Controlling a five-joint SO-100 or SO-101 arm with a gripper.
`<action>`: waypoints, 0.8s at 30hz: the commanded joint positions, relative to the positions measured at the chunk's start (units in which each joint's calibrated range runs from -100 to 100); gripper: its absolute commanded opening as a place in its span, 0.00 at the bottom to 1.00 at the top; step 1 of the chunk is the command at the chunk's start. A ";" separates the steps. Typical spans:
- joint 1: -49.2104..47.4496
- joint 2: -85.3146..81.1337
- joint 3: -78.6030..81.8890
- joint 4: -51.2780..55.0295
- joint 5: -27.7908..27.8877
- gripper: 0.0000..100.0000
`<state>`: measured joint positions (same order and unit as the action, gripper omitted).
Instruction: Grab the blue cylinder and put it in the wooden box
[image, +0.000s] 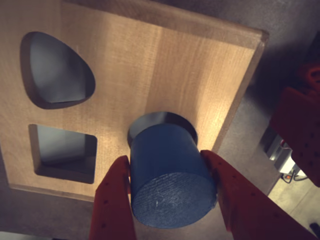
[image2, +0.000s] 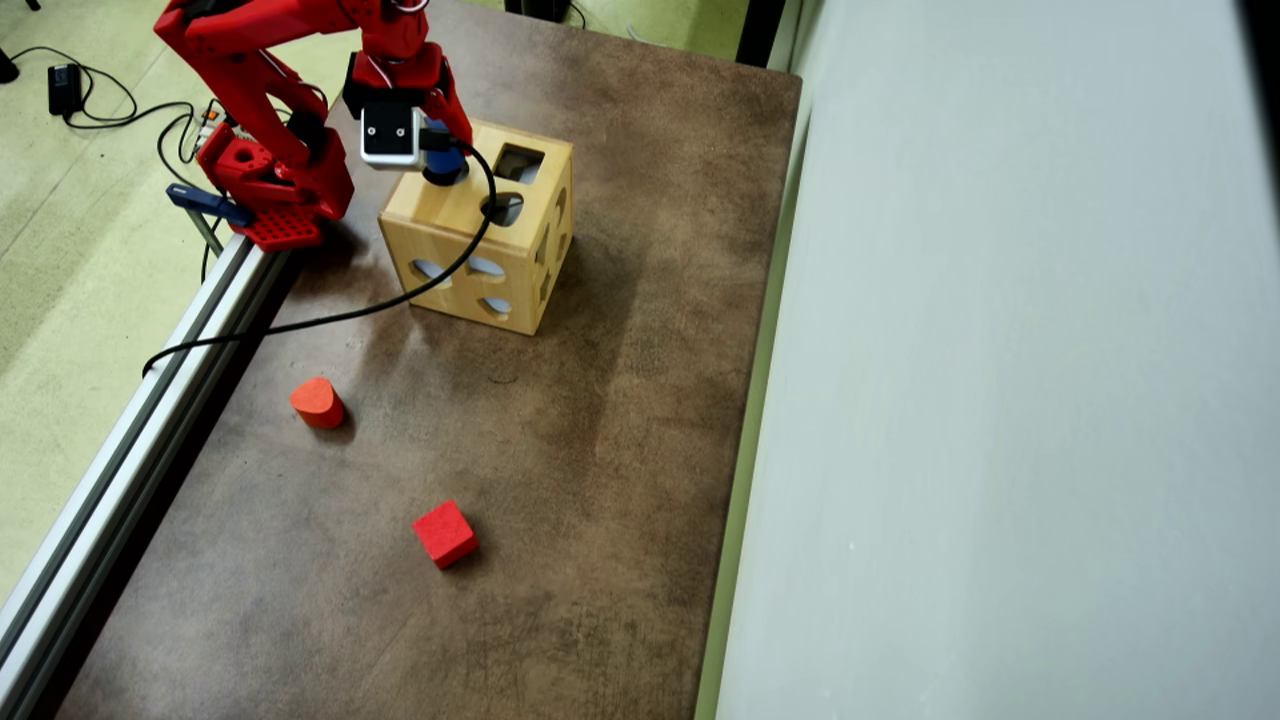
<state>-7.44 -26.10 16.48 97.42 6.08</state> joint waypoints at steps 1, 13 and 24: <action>0.16 -1.97 -0.20 0.33 0.24 0.02; 0.23 -1.97 -0.11 0.33 0.10 0.15; 0.23 -1.97 -0.11 0.33 -0.05 0.28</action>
<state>-7.44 -26.10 16.57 97.42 6.08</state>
